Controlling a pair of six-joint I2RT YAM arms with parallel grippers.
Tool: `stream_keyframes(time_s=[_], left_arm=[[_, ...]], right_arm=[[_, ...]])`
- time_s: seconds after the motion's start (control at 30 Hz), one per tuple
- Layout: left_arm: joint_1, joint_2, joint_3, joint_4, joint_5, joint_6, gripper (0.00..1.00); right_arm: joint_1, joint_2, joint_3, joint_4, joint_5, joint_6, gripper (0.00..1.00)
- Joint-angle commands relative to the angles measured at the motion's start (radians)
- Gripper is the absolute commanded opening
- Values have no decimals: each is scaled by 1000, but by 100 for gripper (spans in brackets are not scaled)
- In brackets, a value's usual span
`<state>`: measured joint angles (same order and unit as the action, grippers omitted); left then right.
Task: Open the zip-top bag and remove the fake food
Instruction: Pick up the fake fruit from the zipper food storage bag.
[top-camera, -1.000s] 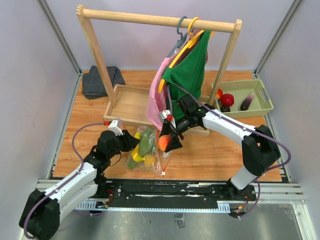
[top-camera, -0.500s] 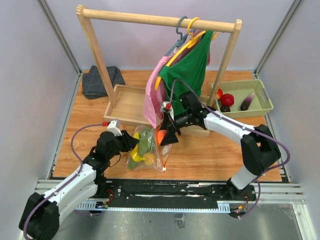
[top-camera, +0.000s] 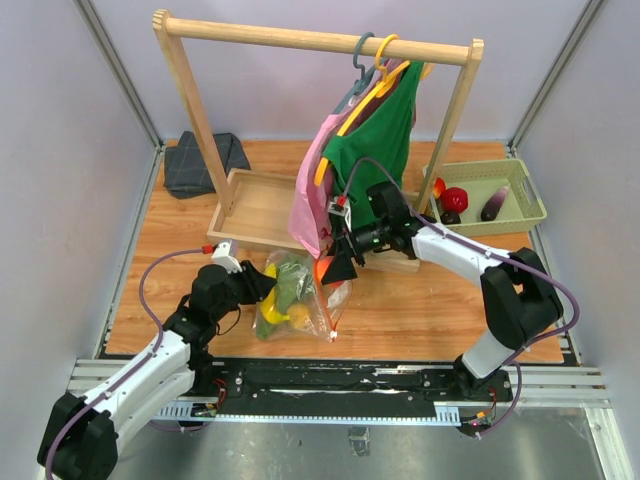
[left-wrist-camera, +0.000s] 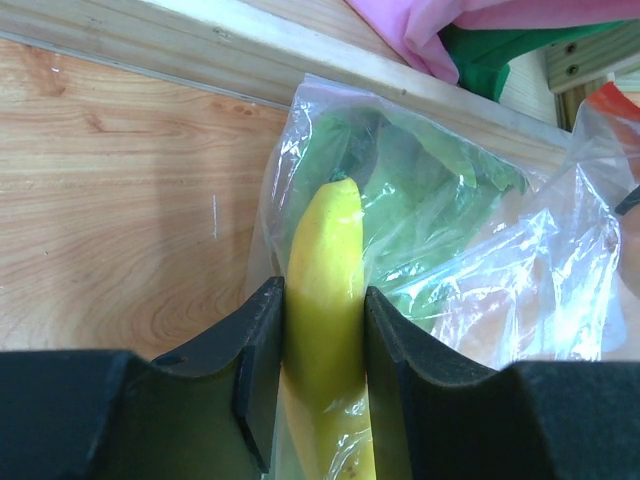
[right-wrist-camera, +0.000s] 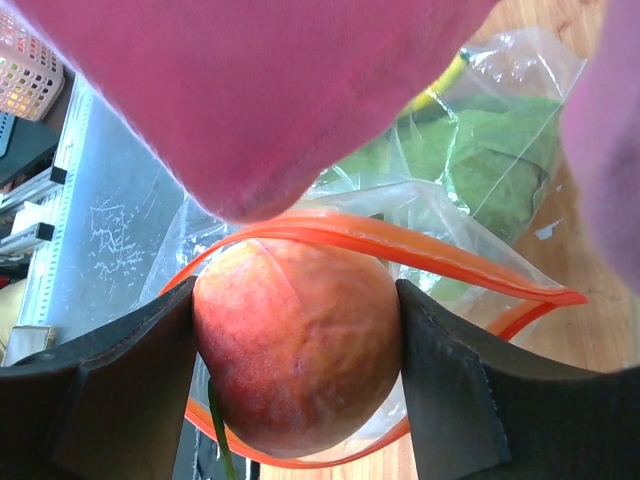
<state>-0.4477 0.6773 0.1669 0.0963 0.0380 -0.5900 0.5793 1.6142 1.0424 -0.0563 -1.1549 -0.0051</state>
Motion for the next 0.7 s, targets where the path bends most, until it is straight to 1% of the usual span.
stream_keyframes(time_s=[0.0, 0.17, 0.3, 0.37, 0.43, 0.57, 0.67], left_arm=[[-3, -12, 32, -27, -32, 10, 14], [-2, -13, 28, -24, -28, 9, 14], [-2, -14, 28, -23, -28, 9, 14], [-3, -18, 32, -30, -29, 10, 14], [-2, -29, 35, -39, -31, 10, 15], [-3, -59, 34, -54, -37, 5, 19], [-2, -73, 37, -61, -45, 0, 28]], right_arm=[[-24, -44, 37, -152, 30, -89, 12], [-44, -70, 53, -306, 30, -256, 12], [-50, -68, 72, -375, -37, -328, 12], [-50, -62, 91, -444, -42, -405, 12], [-50, -59, 114, -536, -13, -510, 12], [-52, -66, 144, -696, 40, -697, 12], [-52, -88, 143, -771, 62, -806, 13]])
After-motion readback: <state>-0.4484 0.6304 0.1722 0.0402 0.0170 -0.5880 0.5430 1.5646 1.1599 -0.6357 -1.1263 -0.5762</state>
